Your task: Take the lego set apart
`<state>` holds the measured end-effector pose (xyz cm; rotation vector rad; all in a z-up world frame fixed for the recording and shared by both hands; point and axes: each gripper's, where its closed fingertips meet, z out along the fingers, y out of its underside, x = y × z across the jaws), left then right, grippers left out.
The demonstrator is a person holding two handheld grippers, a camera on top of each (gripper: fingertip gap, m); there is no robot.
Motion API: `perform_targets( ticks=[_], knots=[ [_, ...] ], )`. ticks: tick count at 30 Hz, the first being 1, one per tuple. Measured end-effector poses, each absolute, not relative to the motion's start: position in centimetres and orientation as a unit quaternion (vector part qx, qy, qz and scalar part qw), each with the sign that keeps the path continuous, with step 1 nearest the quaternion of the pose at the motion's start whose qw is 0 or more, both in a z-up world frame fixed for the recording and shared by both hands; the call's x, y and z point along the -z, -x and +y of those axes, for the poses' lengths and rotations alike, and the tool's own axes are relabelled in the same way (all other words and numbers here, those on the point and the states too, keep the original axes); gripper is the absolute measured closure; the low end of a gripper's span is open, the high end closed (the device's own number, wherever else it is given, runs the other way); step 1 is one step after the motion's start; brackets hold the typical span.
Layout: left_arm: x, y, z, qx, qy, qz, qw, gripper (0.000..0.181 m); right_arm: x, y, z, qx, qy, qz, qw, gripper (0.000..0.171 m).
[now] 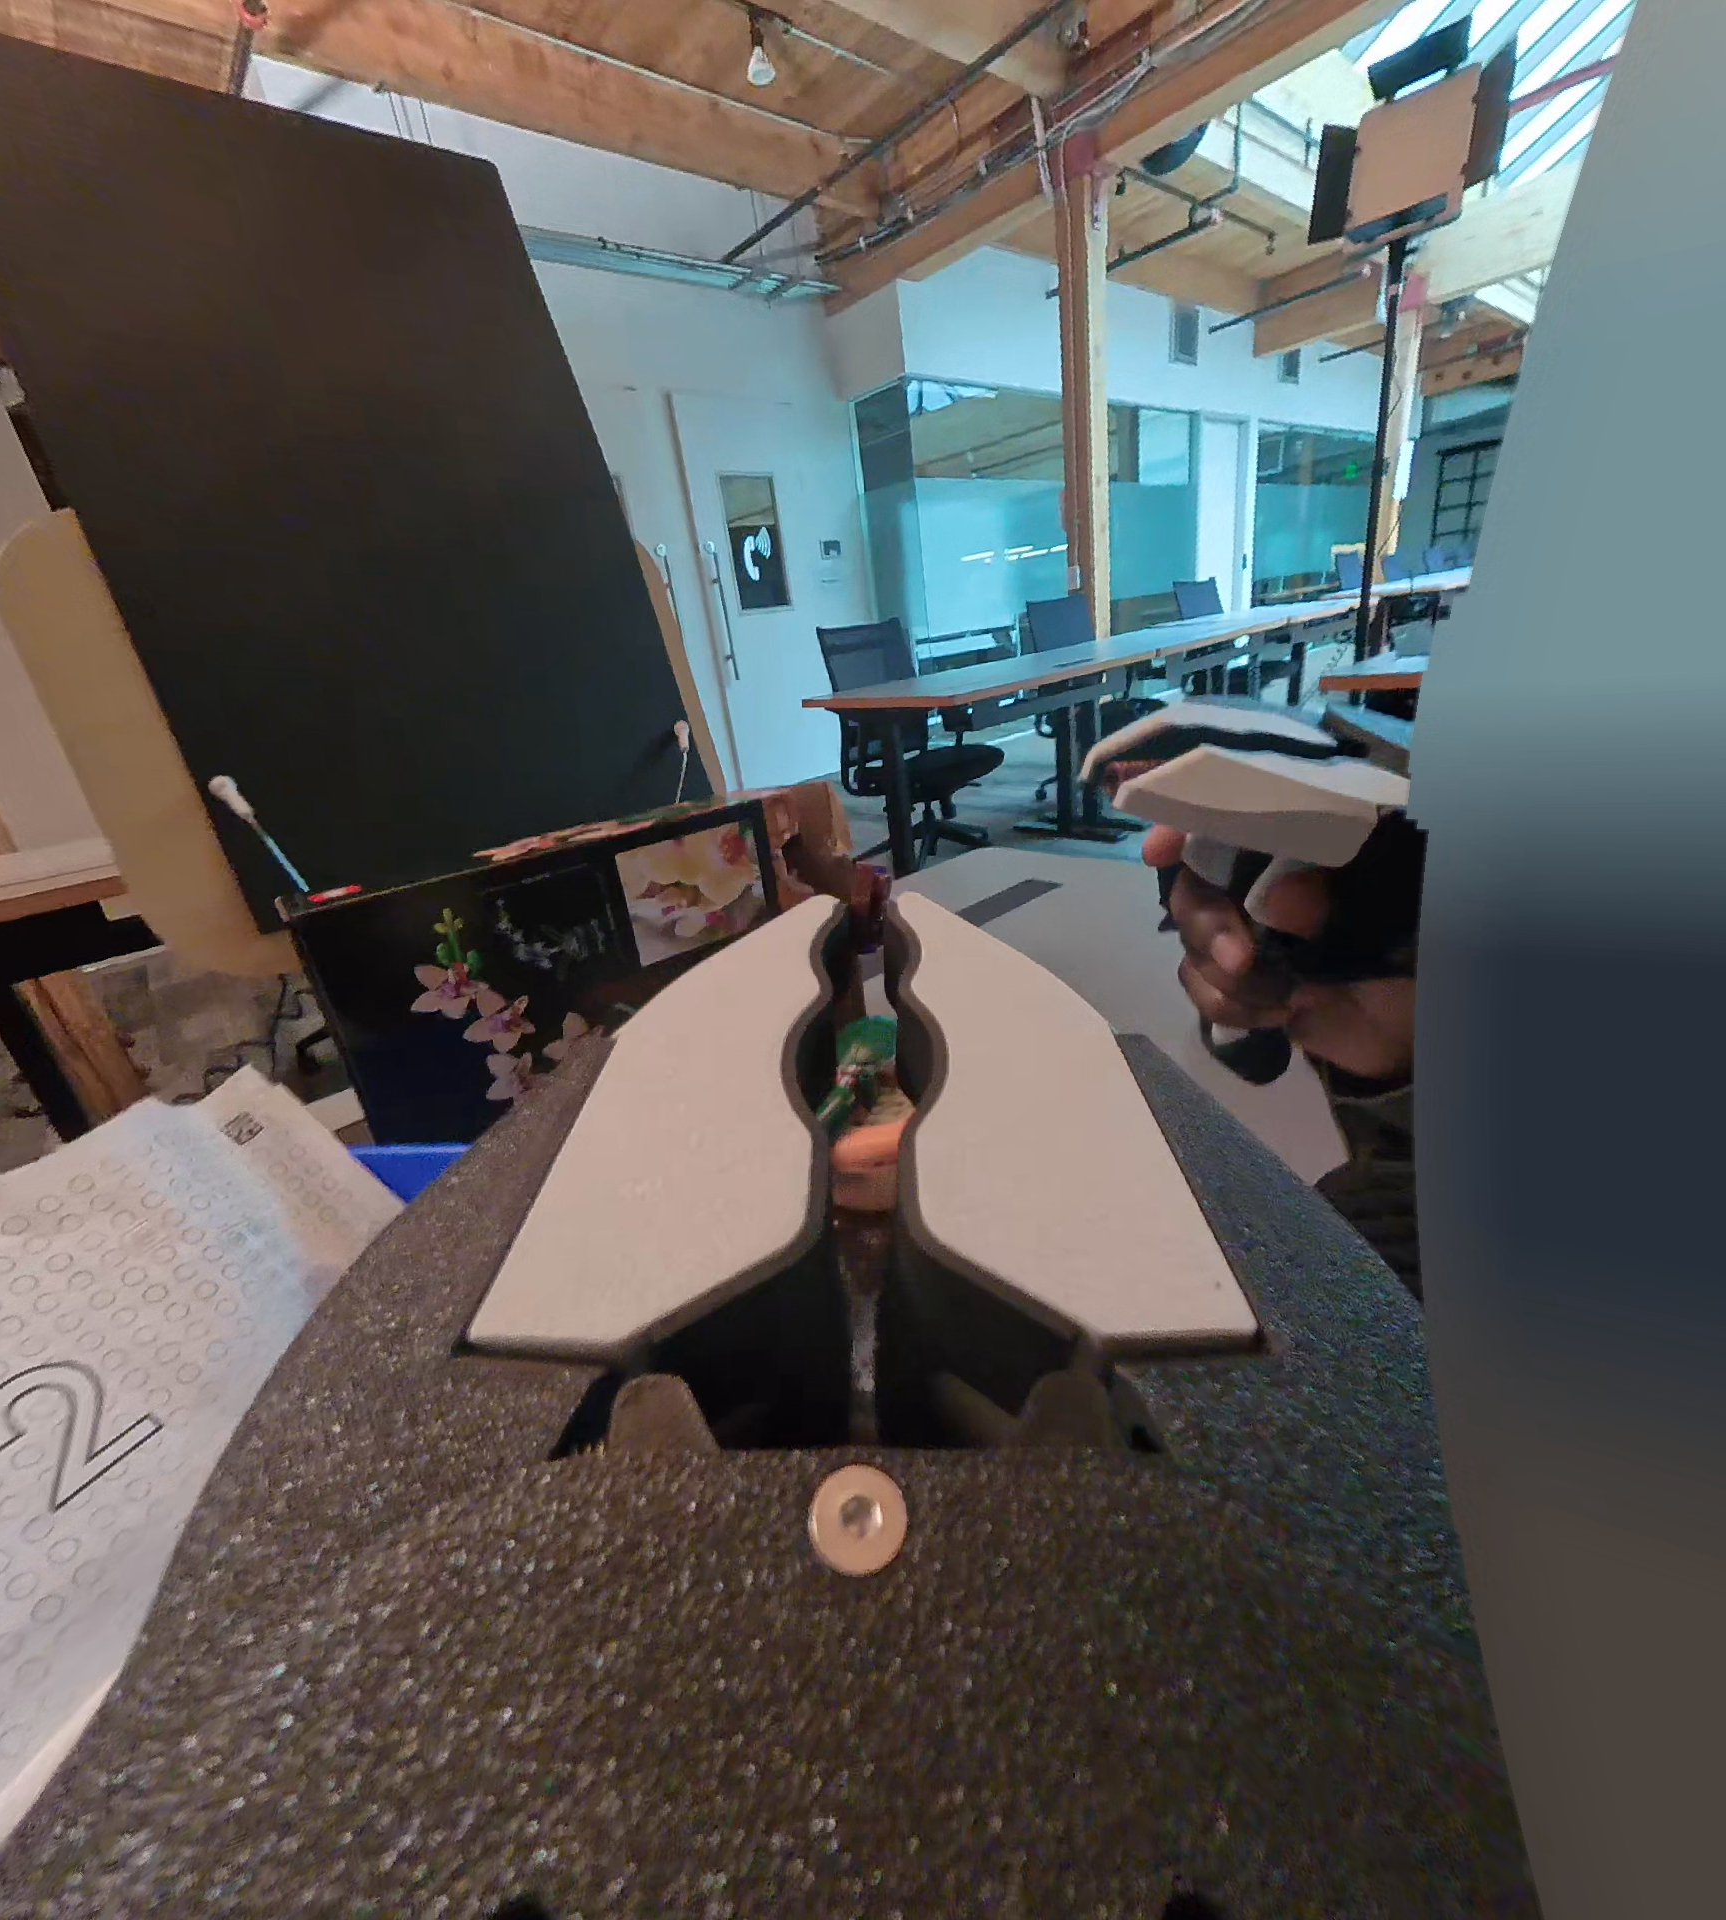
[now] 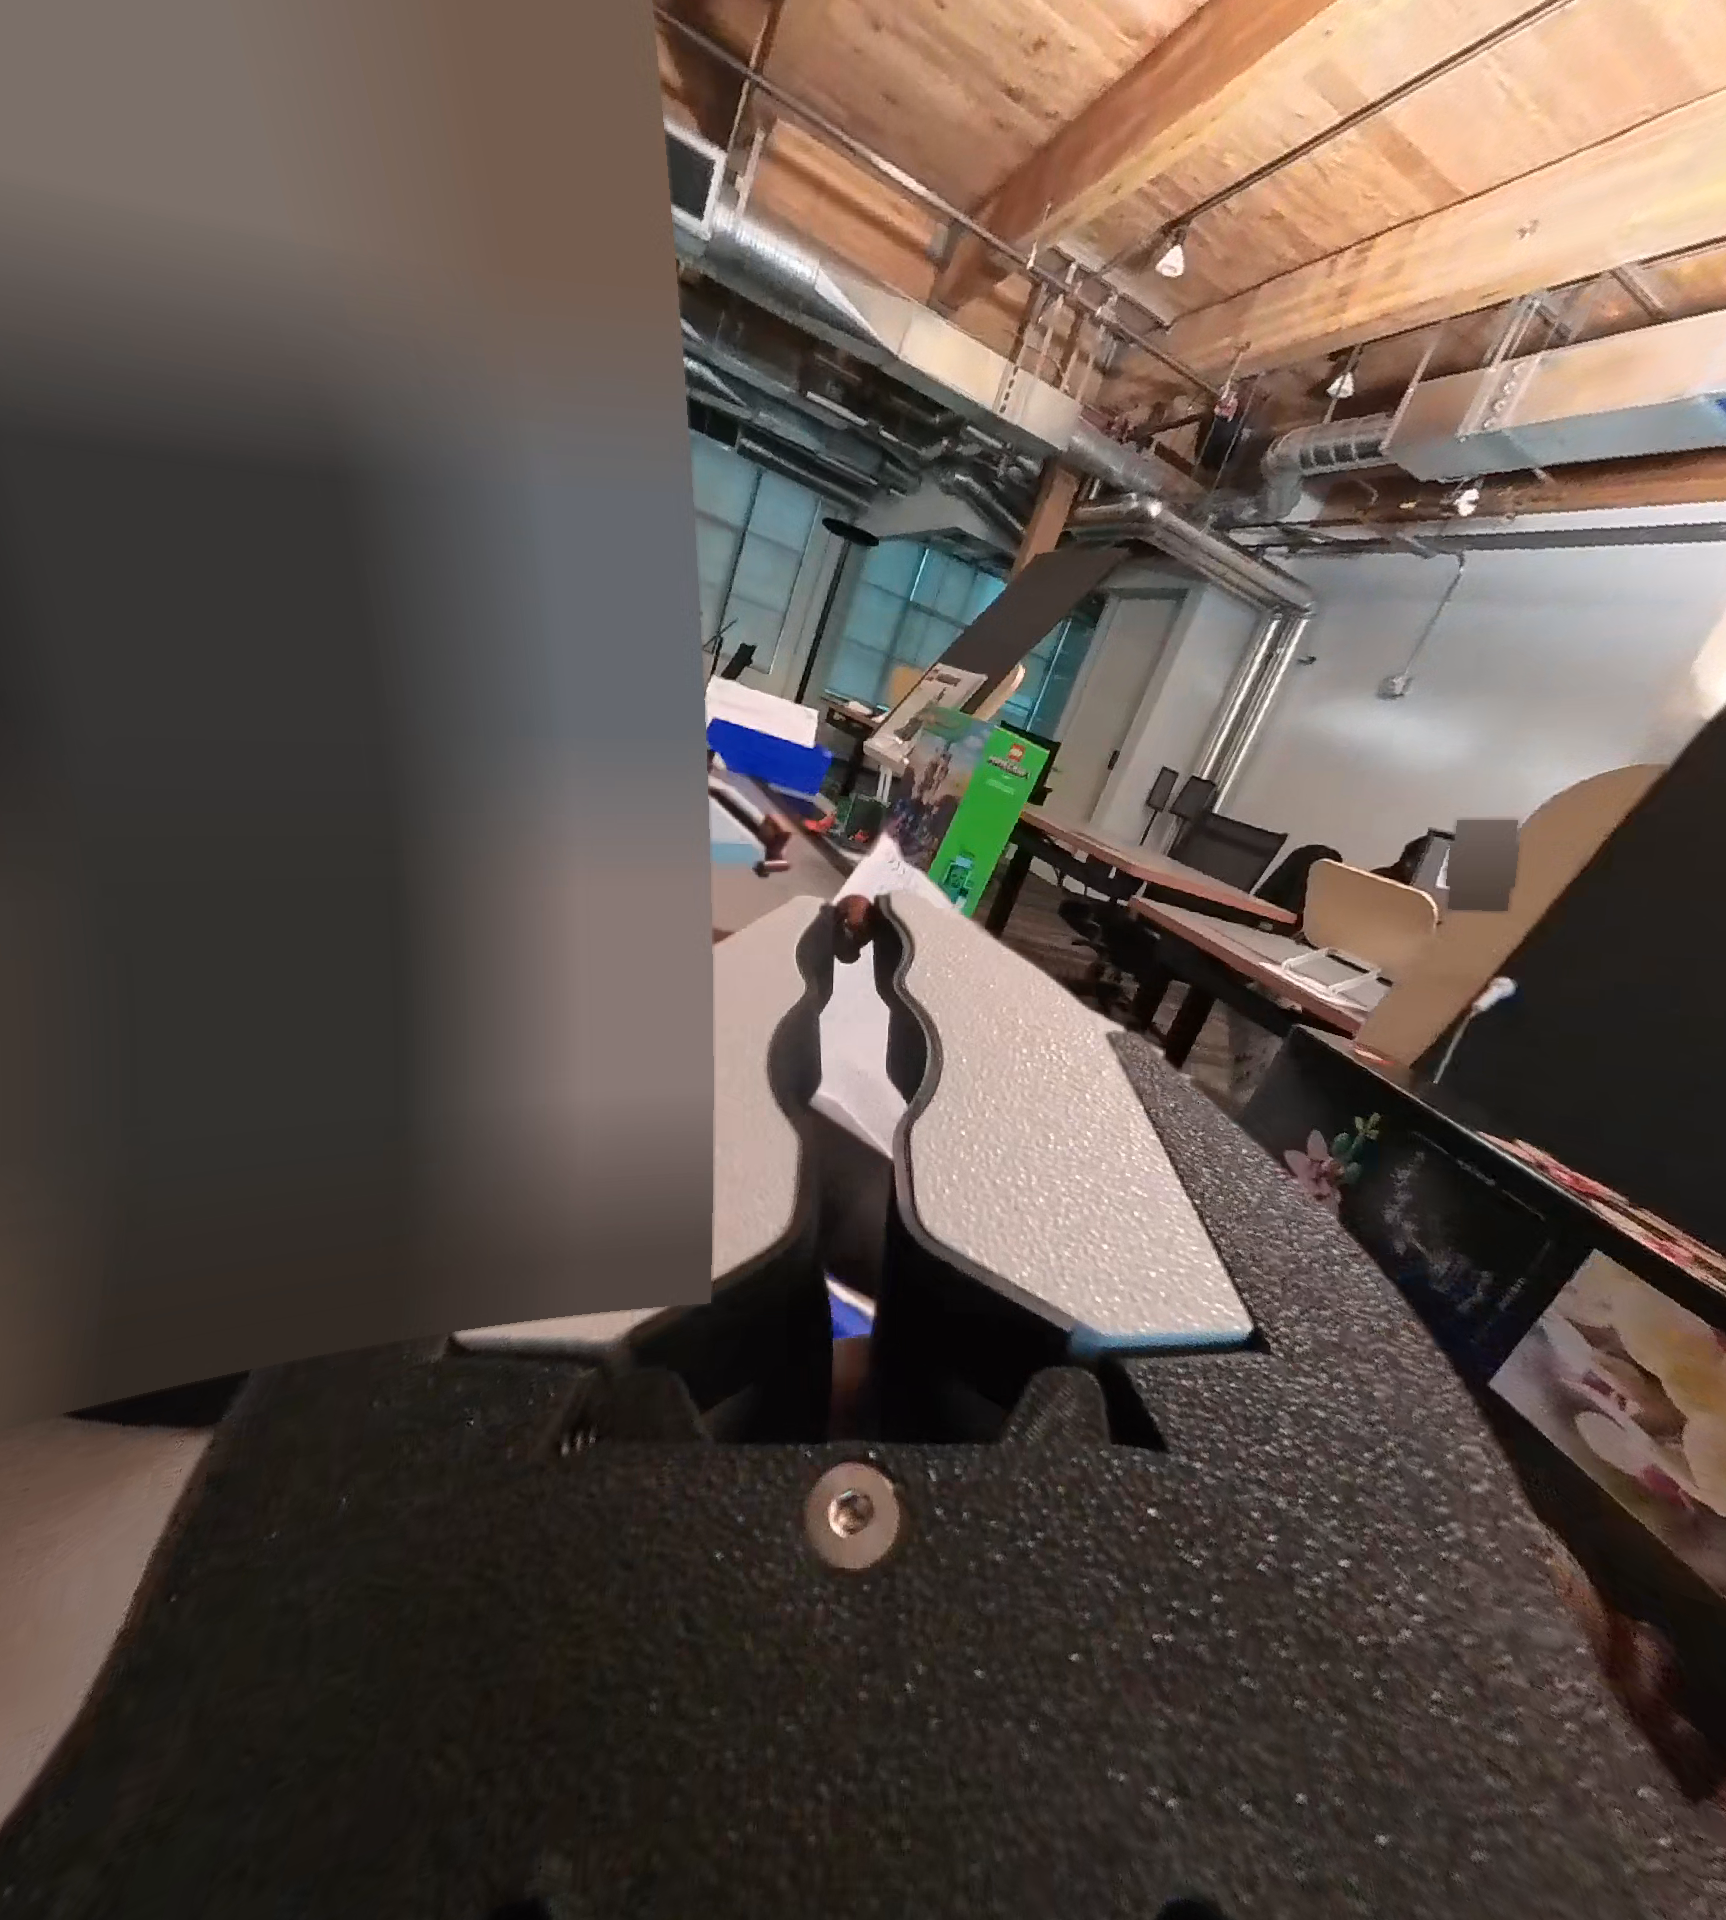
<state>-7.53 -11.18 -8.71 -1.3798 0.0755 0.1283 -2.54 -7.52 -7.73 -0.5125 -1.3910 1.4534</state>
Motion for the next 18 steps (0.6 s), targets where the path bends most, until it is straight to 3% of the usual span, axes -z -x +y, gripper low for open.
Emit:
perform_targets(
  ticks=[6, 18],
  knots=[
    [11.2, 10.0, -14.6, -0.103, 0.680, 0.006, 0.726, 0.176, 8.5, 4.1, -8.6, -0.590, 0.217, -0.629, 0.459, 0.165],
    [14.9, 13.7, -21.3, -0.115, 0.764, -0.021, 0.635, 0.176, 15.2, 13.1, -14.7, -0.441, 0.181, -0.845, 0.243, 0.165]
  ],
)
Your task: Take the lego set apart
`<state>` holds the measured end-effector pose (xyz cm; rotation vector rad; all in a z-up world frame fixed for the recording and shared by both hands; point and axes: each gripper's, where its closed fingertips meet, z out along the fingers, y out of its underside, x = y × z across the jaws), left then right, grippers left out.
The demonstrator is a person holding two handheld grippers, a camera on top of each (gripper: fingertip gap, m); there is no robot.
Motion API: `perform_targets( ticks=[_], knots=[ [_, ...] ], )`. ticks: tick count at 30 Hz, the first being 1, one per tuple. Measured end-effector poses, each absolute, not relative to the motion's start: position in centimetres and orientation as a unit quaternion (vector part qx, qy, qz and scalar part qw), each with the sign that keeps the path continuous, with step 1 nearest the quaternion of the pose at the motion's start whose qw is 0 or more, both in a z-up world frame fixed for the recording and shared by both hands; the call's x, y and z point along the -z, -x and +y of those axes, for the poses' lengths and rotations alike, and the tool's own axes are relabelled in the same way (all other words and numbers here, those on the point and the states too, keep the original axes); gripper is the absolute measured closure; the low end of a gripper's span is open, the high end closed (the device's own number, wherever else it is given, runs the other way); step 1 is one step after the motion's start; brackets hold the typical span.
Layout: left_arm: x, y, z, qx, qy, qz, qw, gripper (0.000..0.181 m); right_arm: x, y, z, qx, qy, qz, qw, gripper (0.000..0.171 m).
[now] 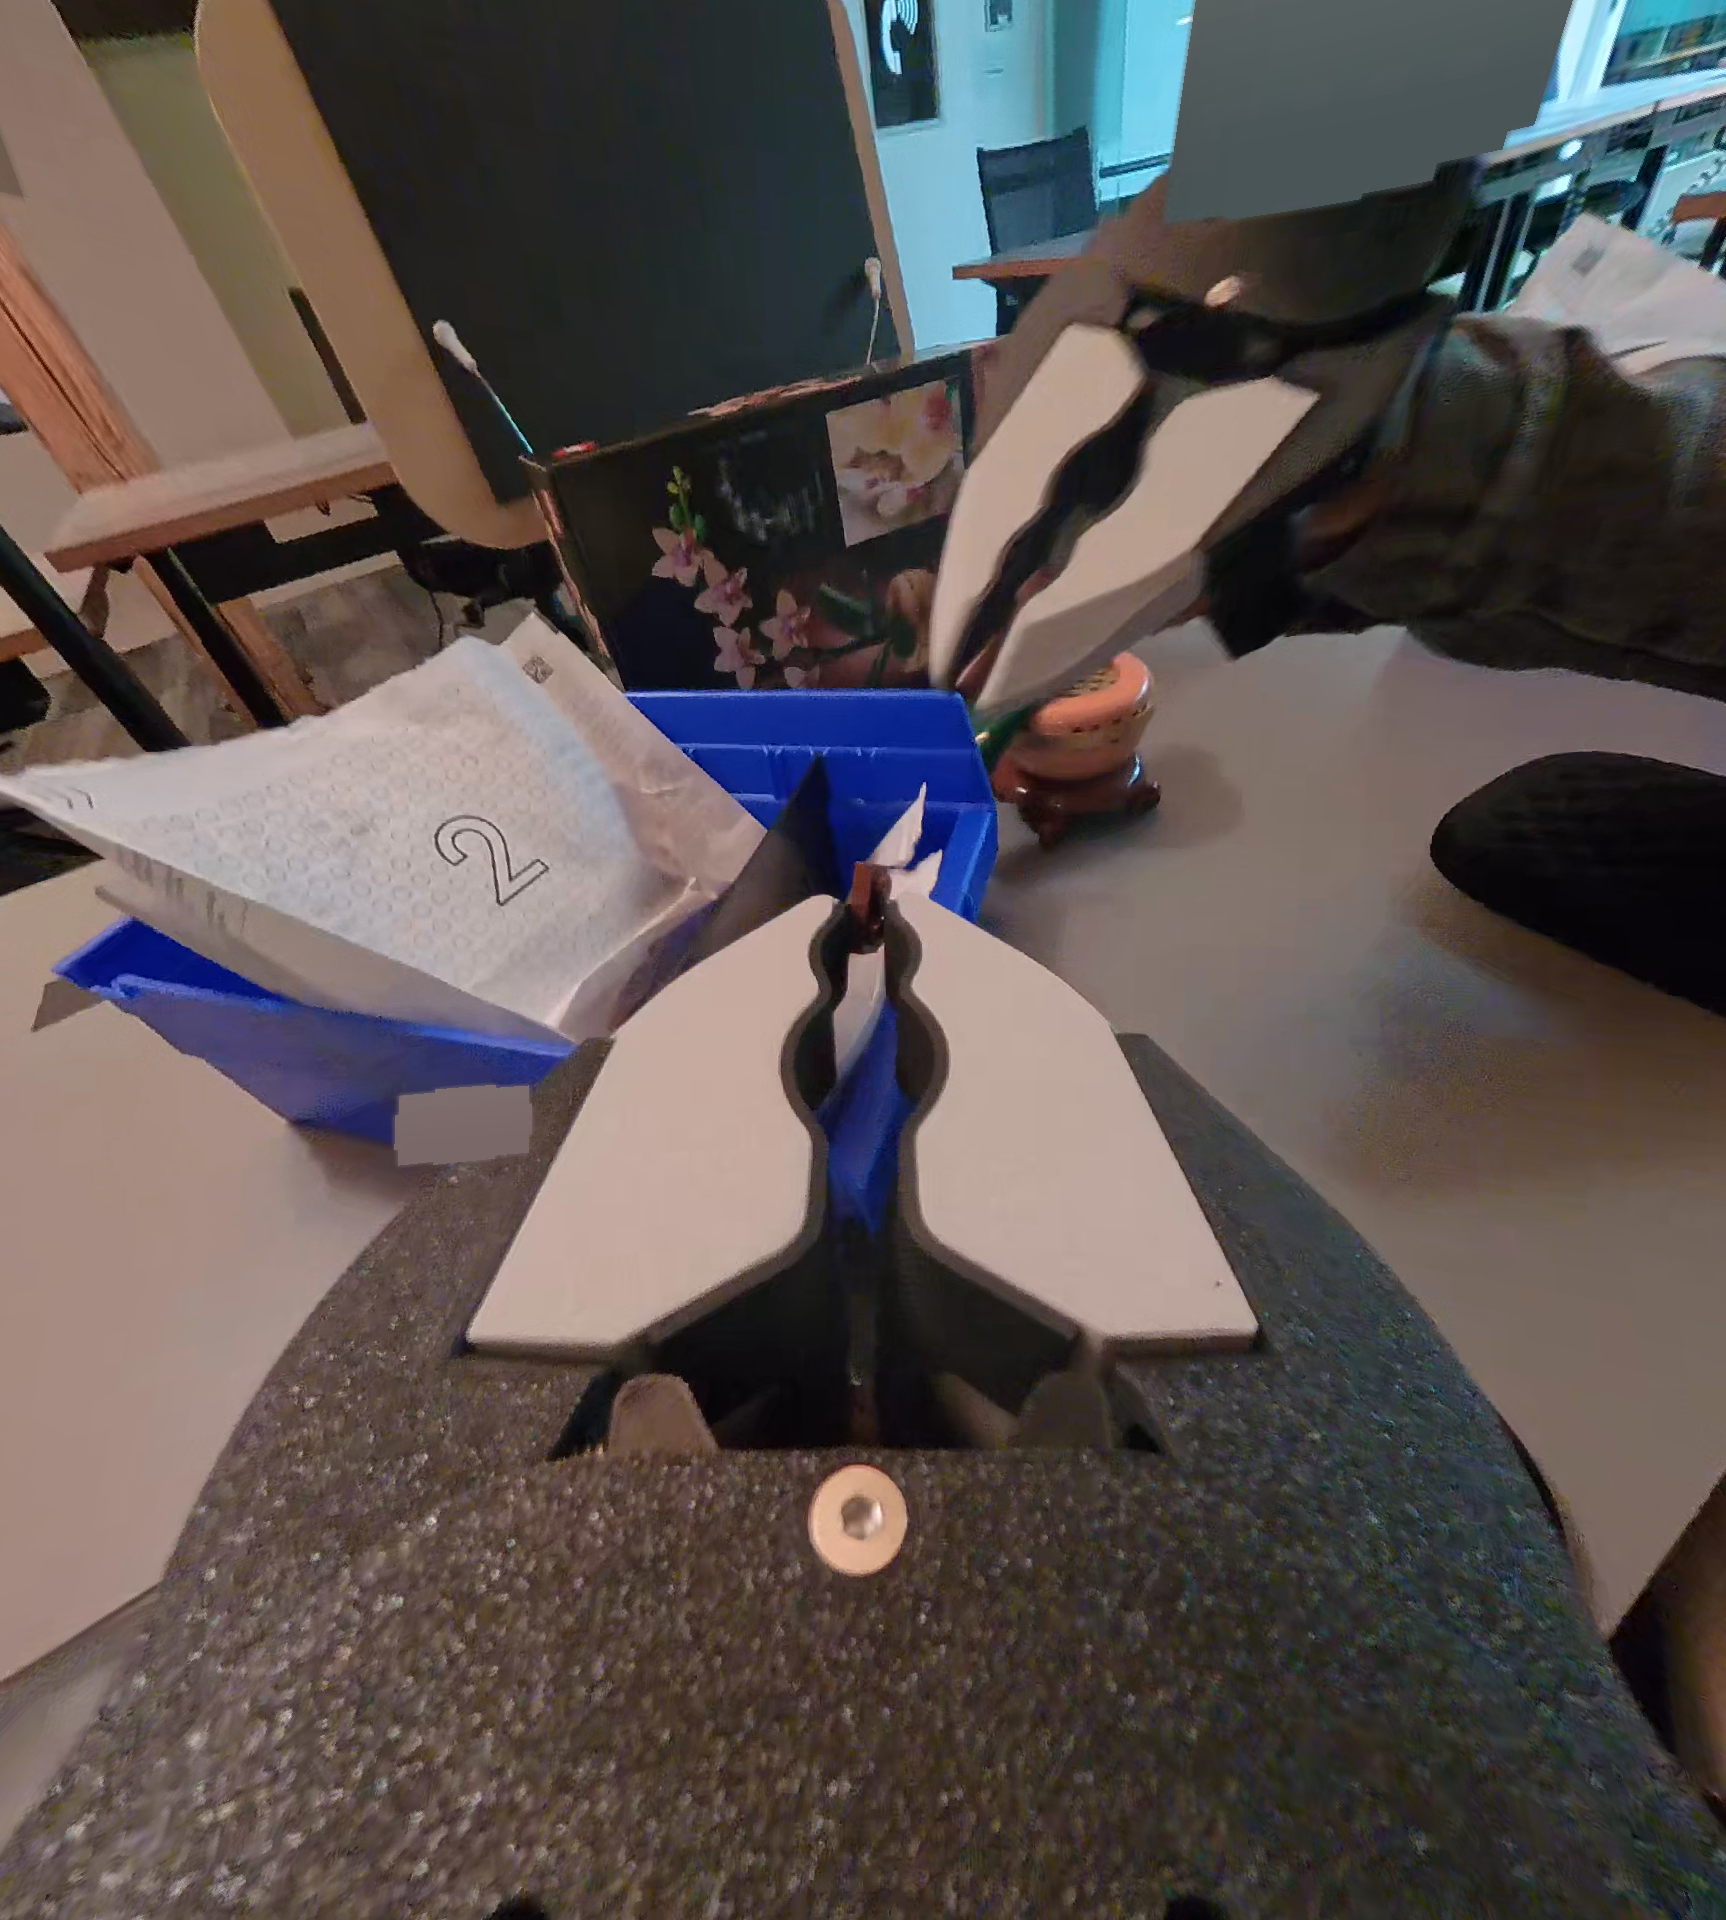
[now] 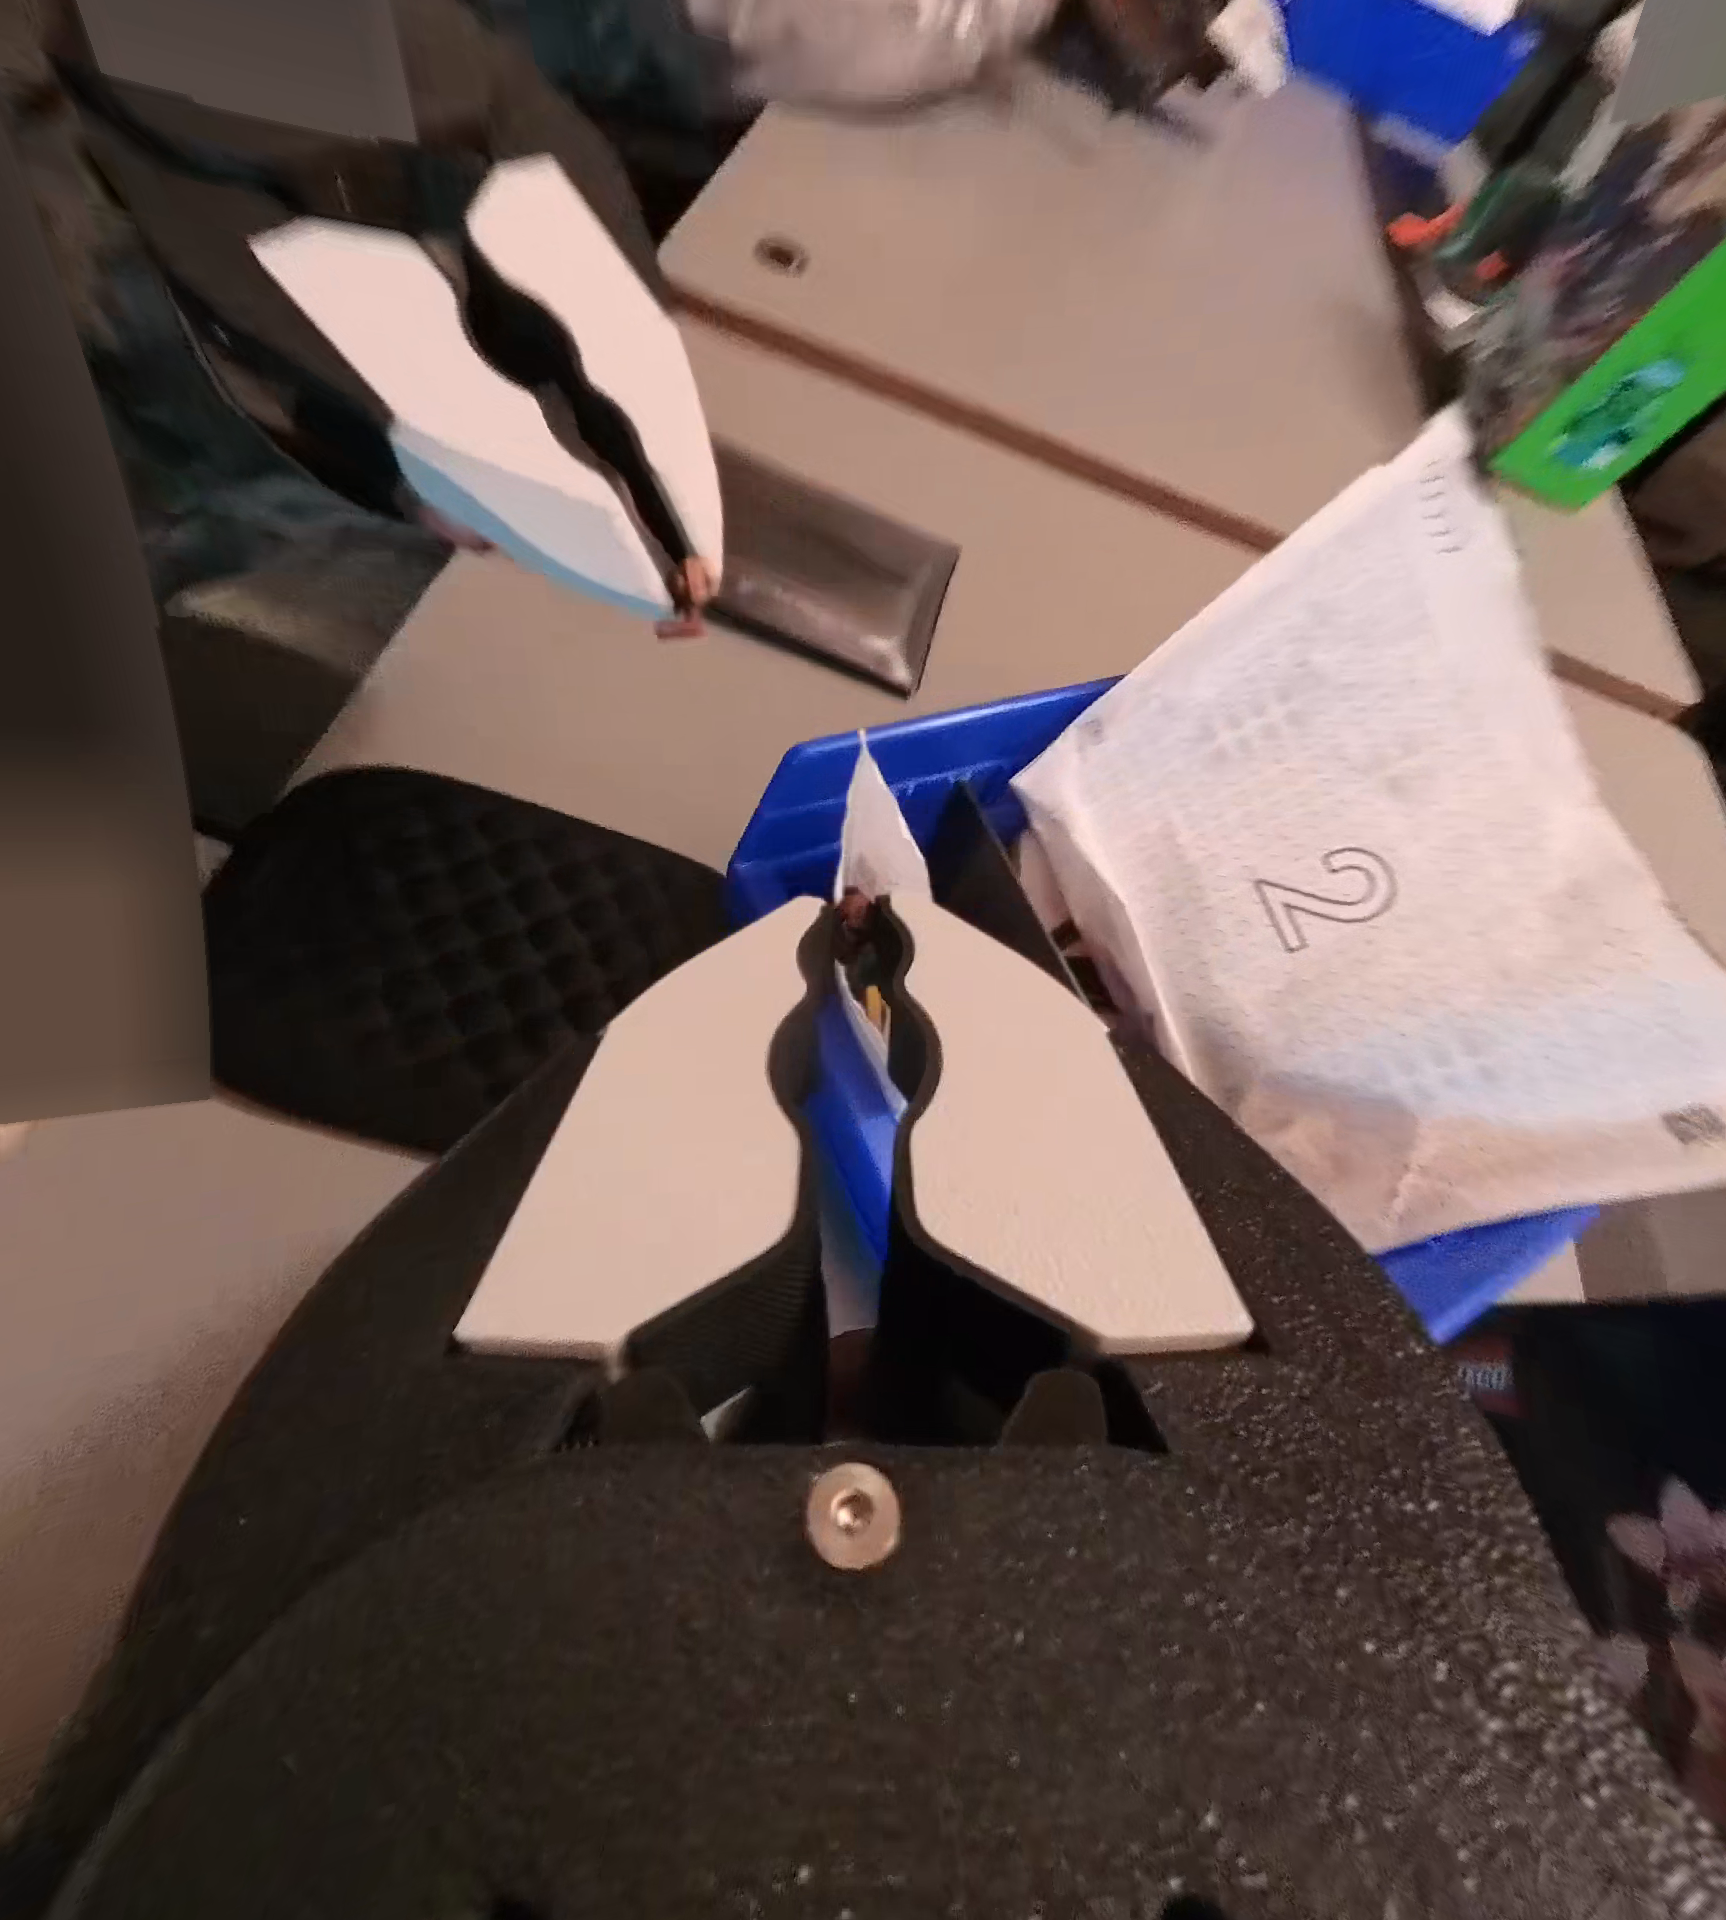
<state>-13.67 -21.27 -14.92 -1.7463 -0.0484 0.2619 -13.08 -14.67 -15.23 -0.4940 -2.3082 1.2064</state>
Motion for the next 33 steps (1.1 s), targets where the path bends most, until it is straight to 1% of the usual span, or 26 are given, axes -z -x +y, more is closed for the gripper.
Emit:
perform_targets(
  ticks=[3, 6, 9, 11, 12, 18, 20, 23, 25, 26, 28, 33],
  knots=[
    [15.3, 13.7, -21.7, -0.099, 0.758, -0.026, 0.644, 0.176, 18.0, 15.4, -15.6, -0.378, 0.149, -0.884, 0.233, 0.165],
    [15.2, 13.7, -21.9, -0.094, 0.752, -0.026, 0.652, 0.176, 19.5, 16.7, -16.1, -0.335, 0.112, -0.906, 0.232, 0.164],
    [15.3, 13.9, -22.1, -0.090, 0.747, -0.027, 0.658, 0.175, 20.0, 17.1, -16.5, -0.319, 0.088, -0.917, 0.221, 0.148],
    [15.5, 14.1, -22.2, -0.088, 0.745, -0.029, 0.660, 0.175, 20.1, 17.5, -16.5, -0.314, 0.083, -0.919, 0.224, 0.135],
    [15.6, 14.2, -22.2, -0.086, 0.745, -0.030, 0.661, 0.175, 20.1, 17.7, -16.4, -0.311, 0.083, -0.920, 0.222, 0.134],
    [15.9, 14.5, -22.0, -0.081, 0.745, -0.038, 0.661, 0.175, 19.5, 17.4, -16.3, -0.331, 0.082, -0.913, 0.222, 0.136],
    [15.9, 14.4, -21.7, -0.078, 0.744, -0.037, 0.663, 0.175, 18.4, 16.6, -17.1, -0.372, 0.083, -0.898, 0.221, 0.136],
    [15.7, 13.9, -21.1, -0.061, 0.737, -0.033, 0.673, 0.175, 16.8, 14.1, -19.3, -0.445, 0.069, -0.872, 0.192, 0.136],
    [15.5, 13.2, -20.6, -0.034, 0.730, -0.028, 0.682, 0.175, 16.0, 12.9, -20.2, -0.470, 0.050, -0.858, 0.201, 0.138],
    [15.6, 12.8, -20.4, -0.024, 0.731, -0.023, 0.682, 0.175, 15.6, 12.4, -20.4, -0.477, 0.036, -0.851, 0.217, 0.143],
    [15.8, 12.0, -19.9, -0.003, 0.736, -0.010, 0.677, 0.175, 15.2, 11.8, -20.4, -0.471, 0.015, -0.850, 0.236, 0.146],
    [16.0, 10.2, -19.0, 0.068, 0.738, -0.001, 0.671, 0.175, 15.5, 9.9, -20.2, -0.436, -0.056, -0.861, 0.256, 0.145]
  ],
)
